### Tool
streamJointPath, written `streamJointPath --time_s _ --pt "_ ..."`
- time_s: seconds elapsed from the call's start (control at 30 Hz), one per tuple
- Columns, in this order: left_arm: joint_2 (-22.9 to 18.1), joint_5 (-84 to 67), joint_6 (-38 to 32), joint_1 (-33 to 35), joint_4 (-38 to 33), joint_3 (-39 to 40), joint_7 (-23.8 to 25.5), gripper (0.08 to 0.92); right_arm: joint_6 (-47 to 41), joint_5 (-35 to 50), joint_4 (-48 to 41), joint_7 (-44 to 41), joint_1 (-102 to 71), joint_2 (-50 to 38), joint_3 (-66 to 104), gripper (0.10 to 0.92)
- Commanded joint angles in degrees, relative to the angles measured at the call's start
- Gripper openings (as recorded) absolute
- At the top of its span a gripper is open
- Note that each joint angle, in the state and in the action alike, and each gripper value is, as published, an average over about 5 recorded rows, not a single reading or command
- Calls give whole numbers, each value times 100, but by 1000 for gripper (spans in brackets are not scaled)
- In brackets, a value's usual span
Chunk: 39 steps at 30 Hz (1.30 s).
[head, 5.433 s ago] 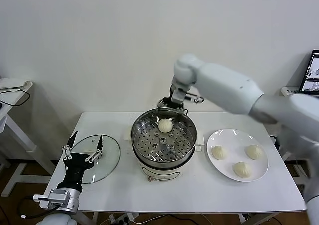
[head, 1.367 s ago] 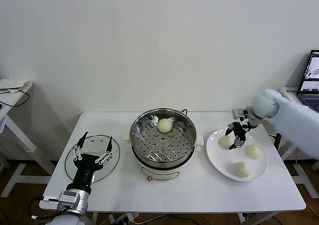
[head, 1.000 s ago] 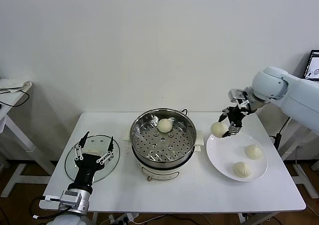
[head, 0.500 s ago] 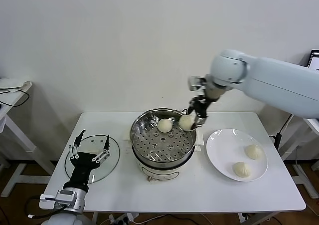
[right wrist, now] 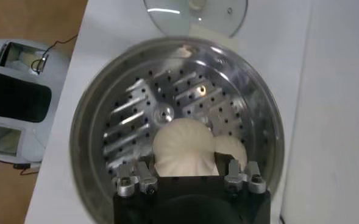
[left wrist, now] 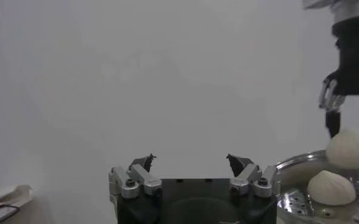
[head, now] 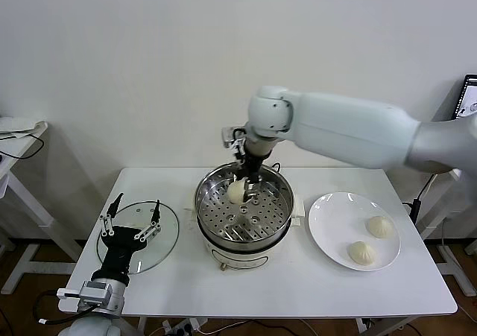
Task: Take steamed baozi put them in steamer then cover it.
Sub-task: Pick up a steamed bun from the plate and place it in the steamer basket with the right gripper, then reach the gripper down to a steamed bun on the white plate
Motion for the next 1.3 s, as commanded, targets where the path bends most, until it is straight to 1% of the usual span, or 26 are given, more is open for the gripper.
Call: streamJointPath --time_s 0.03,0.27,0.5,0.57,0.67,0.77,0.87,0.97,1.13,1.3 --pt "3 -1 -13 11 13 -25 1 823 -50 -277 -717 20 -522 719 97 662" --pt "7 0 -40 25 29 -22 2 823 17 -459 -1056 49 -807 932 223 662" --pt "20 3 -32 40 20 -21 7 823 37 -547 -1173 84 -973 1011 347 670" --pt "19 4 -28 43 16 -21 3 823 38 -544 -1166 97 -999 1007 370 696" --pt "15 5 -22 53 6 -18 -6 823 44 -536 -1114 104 -1005 955 403 767" --pt "15 8 -20 71 -5 -16 -13 823 50 -482 -928 75 -934 756 451 813" --pt "17 16 -15 88 -18 -6 -20 823 107 -373 -554 -27 -690 308 482 821" --pt "16 28 -7 118 -66 16 -25 823 227 -223 -96 -200 -319 -382 514 822" --pt "18 59 2 178 -173 48 -32 823 555 -38 863 -684 454 -1822 335 823" --pt "15 126 0 224 -235 93 -43 823 1008 -243 1496 -1056 838 -3143 52 823"
